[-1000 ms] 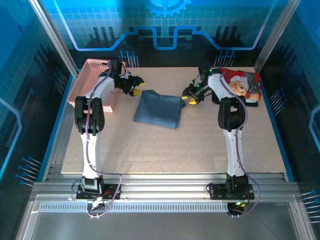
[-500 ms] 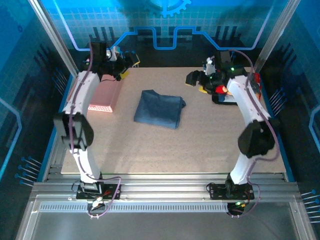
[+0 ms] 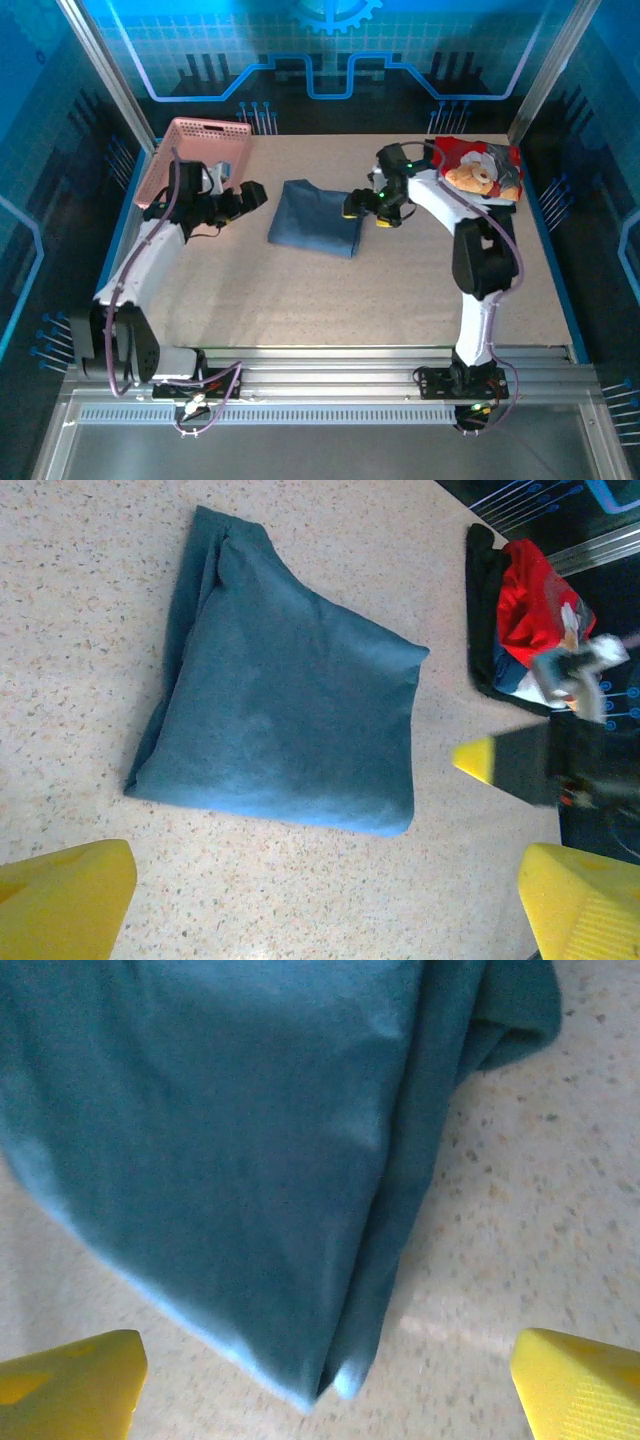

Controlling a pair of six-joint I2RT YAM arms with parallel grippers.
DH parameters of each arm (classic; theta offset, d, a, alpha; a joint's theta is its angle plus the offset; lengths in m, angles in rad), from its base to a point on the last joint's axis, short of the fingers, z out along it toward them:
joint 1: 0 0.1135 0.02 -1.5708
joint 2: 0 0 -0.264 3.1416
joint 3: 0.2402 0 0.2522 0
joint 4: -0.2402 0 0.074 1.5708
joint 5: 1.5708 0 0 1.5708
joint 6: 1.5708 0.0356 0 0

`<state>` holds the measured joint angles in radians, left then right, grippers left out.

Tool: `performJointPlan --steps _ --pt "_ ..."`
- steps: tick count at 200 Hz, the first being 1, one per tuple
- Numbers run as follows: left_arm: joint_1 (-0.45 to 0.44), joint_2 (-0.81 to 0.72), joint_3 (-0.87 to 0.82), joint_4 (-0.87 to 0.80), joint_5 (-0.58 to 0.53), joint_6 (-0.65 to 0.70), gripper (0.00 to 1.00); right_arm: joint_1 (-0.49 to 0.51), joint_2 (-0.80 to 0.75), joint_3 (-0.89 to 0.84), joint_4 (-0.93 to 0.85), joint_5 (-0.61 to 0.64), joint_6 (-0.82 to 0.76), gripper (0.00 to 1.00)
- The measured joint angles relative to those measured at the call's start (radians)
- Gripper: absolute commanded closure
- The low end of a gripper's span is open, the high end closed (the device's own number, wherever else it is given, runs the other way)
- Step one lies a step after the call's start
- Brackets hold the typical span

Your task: Fold and stack the t-shirts

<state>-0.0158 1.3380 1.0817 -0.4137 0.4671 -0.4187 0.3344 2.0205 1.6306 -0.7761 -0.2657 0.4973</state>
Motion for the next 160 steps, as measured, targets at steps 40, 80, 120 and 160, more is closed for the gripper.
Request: performJointPlan --steps 40,80,120,160 --pt "0.000 -0.136 -0.056 -0.004 -0.007 0.003 0.01 0.029 0.225 0.230 -0.037 0.056 0.012 0.07" --pt "0.000 -0.209 -0.075 -0.081 -0.019 0.016 0.01 0.047 0.433 0.512 -0.158 0.124 0.029 0.14" --pt "0.001 -0.247 -0.075 -0.140 -0.036 0.030 0.01 0.058 0.482 0.606 -0.235 0.188 0.030 0.33" --pt "0.001 -0.253 -0.075 -0.169 -0.049 0.034 0.01 0.064 0.552 0.722 -0.312 0.212 0.030 0.79"
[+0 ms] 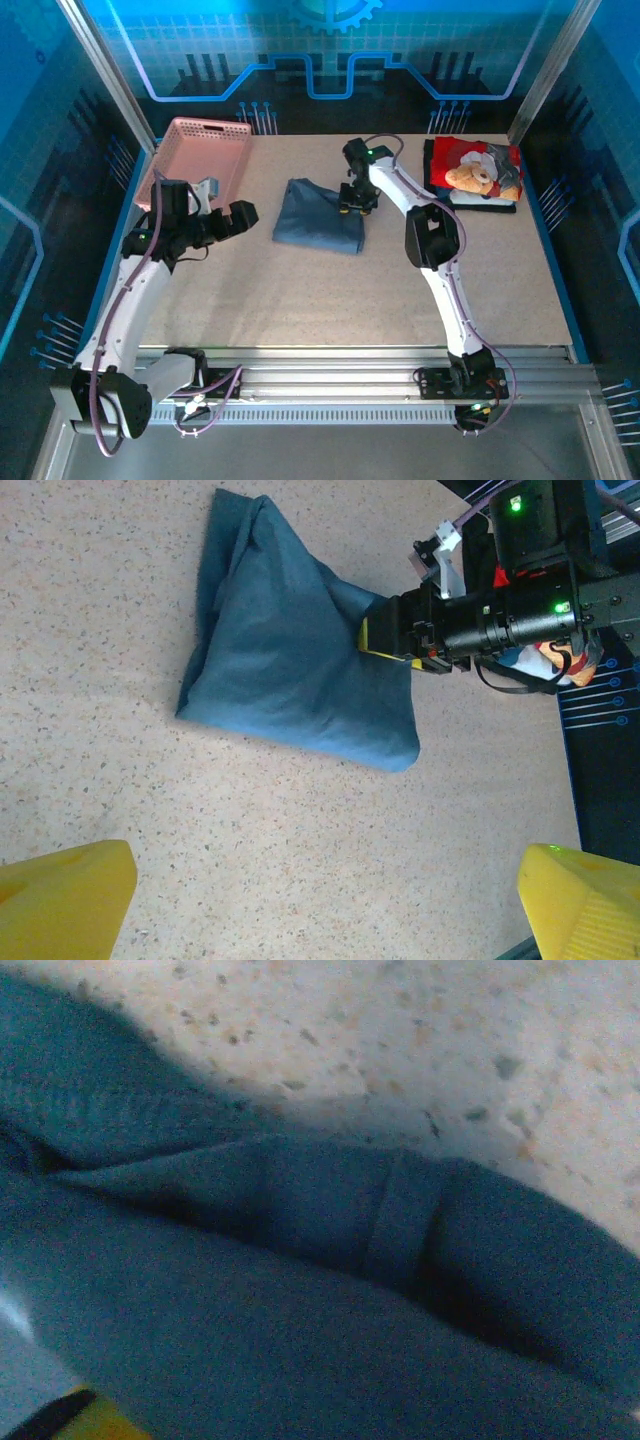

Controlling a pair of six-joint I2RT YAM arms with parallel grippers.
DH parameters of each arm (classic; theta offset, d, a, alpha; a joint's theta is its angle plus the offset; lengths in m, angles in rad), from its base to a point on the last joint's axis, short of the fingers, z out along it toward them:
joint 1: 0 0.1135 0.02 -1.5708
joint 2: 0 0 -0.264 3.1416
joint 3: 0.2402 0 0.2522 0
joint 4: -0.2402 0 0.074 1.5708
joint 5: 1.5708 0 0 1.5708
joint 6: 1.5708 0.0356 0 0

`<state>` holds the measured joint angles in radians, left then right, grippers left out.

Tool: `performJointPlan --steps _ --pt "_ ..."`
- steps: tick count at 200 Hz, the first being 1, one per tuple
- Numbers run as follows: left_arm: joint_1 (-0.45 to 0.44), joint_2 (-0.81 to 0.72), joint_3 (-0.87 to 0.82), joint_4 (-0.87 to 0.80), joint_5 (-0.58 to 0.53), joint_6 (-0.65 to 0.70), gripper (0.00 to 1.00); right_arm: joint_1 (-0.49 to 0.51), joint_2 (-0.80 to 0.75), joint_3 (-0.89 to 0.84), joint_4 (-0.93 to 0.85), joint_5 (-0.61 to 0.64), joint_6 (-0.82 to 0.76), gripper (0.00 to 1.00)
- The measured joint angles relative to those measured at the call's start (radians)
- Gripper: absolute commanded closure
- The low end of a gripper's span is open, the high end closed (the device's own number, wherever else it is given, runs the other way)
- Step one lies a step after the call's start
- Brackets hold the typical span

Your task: Fold and stack the t-shirts

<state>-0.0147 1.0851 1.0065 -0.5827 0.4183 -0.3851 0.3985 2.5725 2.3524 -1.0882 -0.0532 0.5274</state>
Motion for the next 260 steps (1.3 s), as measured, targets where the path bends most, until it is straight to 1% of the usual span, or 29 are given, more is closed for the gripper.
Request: performJointPlan --steps 11,25,47,71,103,134,149,171,188,209,236,260 --pt "0.000 0.000 0.000 -0.005 -0.002 0.000 0.01 0.004 0.014 0.030 -0.007 -0.002 0.011 0.90" --pt "0.000 0.000 0.000 -0.015 -0.003 0.000 0.01 0.011 0.015 0.046 -0.017 0.017 0.008 1.00" --pt "0.000 -0.007 0.000 -0.025 -0.003 0.000 0.01 0.022 0.012 0.053 -0.024 0.079 -0.024 1.00" --pt "0.000 -0.023 0.000 -0.025 0.005 0.000 0.01 0.031 -0.019 0.053 -0.048 0.190 -0.080 1.00" --pt "0.000 -0.027 0.000 -0.003 0.060 -0.028 0.01 0.029 -0.148 0.039 -0.082 0.381 -0.195 1.00" --pt "0.000 -0.027 0.000 0.045 0.106 -0.066 0.01 0.010 -0.292 0.035 -0.085 0.524 -0.321 1.00" --pt "0.000 -0.027 0.000 0.056 0.116 -0.077 0.01 -0.007 -0.326 0.043 -0.081 0.584 -0.385 1.00" --pt "0.000 -0.028 0.000 0.058 0.122 -0.081 0.01 -0.027 -0.331 0.056 -0.062 0.665 -0.484 1.00" --pt "0.000 -0.032 -0.005 0.057 0.122 -0.080 0.01 -0.036 -0.321 0.076 -0.060 0.701 -0.542 1.00" --pt "0.000 -0.037 -0.013 0.056 0.122 -0.080 0.01 -0.053 -0.295 0.152 -0.064 0.713 -0.593 1.00" --pt "0.000 -0.045 -0.029 0.056 0.121 -0.080 0.01 -0.088 -0.293 0.207 -0.052 0.716 -0.623 1.00" --pt "0.000 -0.051 -0.045 0.053 0.121 -0.079 0.01 -0.126 -0.294 0.212 -0.049 0.703 -0.631 1.00"
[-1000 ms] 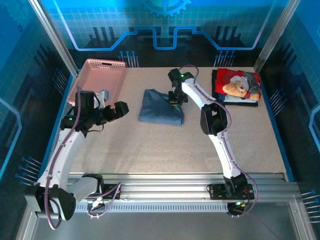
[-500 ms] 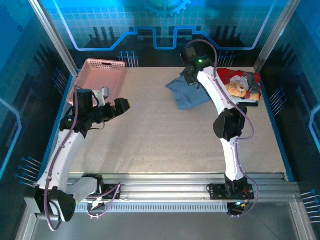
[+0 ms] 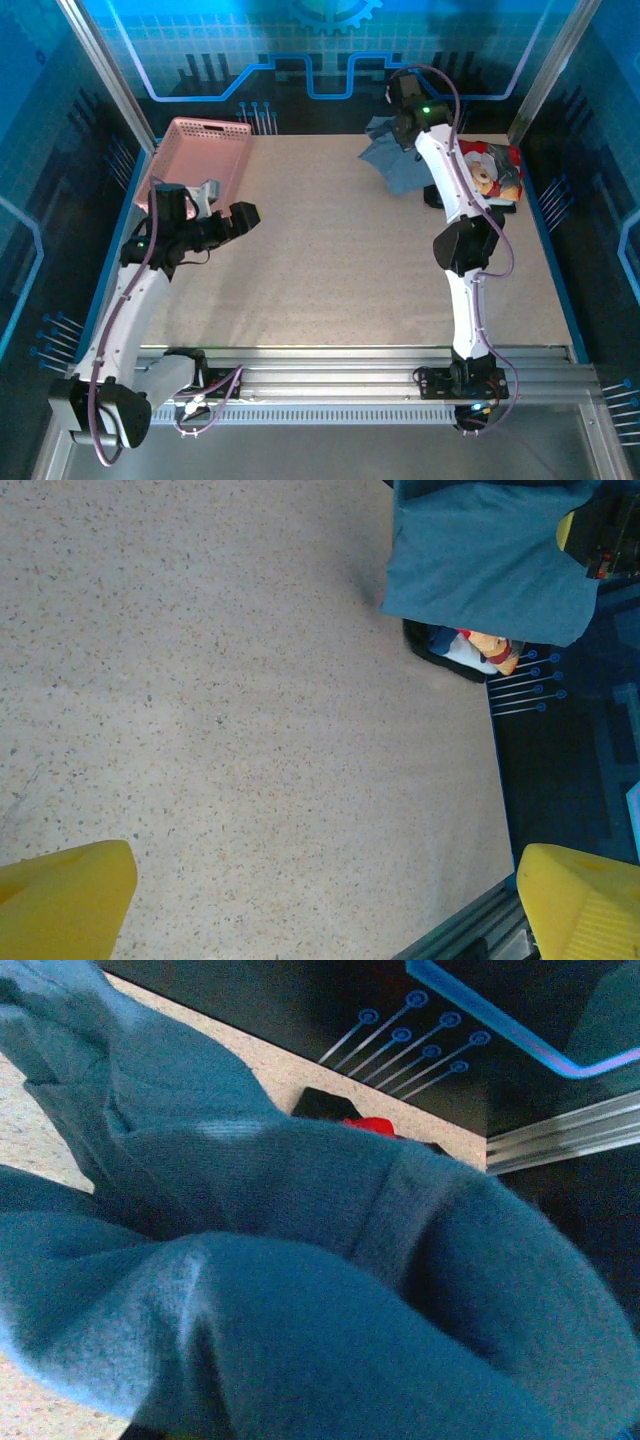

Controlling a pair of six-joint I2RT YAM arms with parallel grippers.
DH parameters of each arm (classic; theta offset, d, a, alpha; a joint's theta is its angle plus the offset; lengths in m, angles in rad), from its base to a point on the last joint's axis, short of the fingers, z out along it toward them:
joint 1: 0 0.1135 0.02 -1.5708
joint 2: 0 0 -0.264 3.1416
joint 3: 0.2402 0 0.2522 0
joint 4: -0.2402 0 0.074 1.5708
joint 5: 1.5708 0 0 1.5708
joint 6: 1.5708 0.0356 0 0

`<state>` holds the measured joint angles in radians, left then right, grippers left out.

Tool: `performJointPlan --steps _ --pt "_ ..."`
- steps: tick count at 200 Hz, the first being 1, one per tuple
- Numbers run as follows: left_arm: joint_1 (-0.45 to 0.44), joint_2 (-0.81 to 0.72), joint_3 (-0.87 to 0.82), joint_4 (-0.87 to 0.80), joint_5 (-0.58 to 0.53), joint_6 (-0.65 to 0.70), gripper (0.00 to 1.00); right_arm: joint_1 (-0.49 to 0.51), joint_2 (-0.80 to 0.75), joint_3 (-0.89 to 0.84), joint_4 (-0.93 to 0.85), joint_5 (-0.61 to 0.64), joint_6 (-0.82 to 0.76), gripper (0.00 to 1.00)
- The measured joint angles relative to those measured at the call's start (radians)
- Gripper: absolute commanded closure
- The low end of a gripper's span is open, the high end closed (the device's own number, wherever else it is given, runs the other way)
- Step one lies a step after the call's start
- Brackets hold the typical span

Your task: Fold and stack the t-shirts

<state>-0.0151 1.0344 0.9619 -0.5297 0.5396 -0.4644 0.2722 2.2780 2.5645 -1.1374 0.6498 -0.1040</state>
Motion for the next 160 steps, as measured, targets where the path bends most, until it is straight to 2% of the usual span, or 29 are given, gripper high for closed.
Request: performJointPlan --steps 160 --pt "0.000 0.021 -0.024 0.000 -0.027 0.003 0.01 -0.268 -0.110 0.043 -0.060 -0.293 0.105 1.00"
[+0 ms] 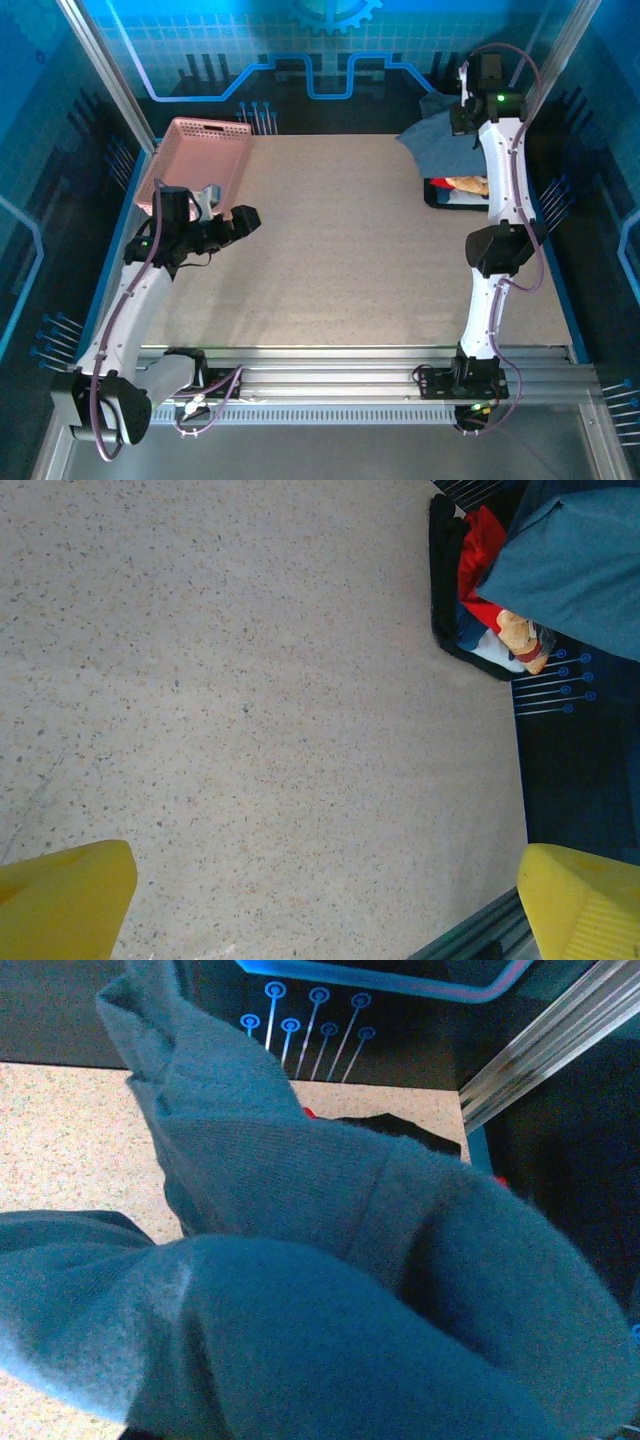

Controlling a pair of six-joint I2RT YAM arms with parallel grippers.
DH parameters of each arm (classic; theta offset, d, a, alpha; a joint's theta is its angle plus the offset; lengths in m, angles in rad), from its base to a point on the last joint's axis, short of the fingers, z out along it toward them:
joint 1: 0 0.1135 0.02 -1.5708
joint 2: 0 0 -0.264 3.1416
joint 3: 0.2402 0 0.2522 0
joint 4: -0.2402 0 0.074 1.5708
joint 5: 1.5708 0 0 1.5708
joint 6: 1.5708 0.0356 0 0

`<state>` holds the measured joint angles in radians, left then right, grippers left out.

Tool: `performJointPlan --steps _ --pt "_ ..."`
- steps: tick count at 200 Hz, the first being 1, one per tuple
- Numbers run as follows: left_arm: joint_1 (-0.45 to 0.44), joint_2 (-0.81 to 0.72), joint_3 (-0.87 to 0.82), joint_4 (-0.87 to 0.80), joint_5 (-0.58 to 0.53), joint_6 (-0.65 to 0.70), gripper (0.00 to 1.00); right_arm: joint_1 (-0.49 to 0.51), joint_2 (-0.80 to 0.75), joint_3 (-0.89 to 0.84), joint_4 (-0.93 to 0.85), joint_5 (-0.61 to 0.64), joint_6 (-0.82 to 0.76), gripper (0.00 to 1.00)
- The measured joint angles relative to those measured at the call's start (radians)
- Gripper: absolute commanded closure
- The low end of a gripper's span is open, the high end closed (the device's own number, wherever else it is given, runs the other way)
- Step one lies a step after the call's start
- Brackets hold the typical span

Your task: Fold and stack the t-shirts

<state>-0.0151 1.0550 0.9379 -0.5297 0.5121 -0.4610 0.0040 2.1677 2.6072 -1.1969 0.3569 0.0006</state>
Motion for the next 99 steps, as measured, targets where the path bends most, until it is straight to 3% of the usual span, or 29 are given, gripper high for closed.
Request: performJointPlan --steps 99 --pt "0.000 0.035 0.001 -0.028 -0.026 0.027 0.01 -0.111 0.046 -0.016 -0.003 -0.055 0.019 1.00"
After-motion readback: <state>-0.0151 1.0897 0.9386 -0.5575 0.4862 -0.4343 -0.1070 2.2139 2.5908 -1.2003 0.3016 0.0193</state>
